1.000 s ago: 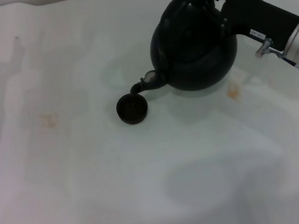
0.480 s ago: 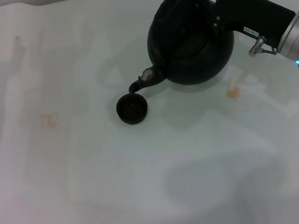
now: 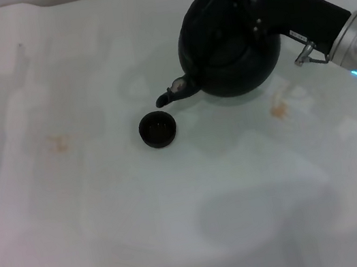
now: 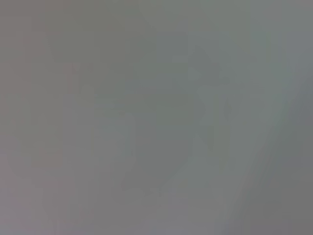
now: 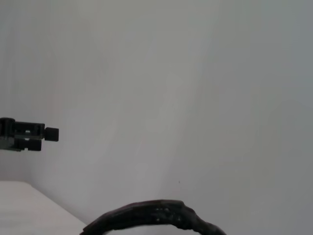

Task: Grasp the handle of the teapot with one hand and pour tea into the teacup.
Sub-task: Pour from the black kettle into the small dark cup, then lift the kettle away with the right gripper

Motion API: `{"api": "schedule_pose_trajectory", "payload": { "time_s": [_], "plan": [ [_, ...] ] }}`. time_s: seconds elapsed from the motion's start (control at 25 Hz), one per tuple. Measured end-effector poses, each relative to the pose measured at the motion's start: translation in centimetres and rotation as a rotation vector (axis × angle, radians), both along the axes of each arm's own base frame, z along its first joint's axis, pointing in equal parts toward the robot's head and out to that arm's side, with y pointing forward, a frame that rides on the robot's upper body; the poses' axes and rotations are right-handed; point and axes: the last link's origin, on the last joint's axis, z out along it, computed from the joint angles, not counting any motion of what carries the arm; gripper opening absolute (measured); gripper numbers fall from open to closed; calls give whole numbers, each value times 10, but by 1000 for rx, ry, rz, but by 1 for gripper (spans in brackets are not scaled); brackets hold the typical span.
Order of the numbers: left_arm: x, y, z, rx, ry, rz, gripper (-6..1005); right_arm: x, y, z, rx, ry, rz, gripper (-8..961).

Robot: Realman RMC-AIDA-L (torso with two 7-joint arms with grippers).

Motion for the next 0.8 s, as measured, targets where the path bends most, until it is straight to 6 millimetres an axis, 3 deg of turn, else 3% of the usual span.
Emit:
{"api": "schedule_pose_trajectory", "payload": {
  "time_s": [0.8],
  "plan": [
    [1, 1, 0, -1, 0, -1, 875, -8, 0, 0, 78, -102, 104, 149]
  ]
}}
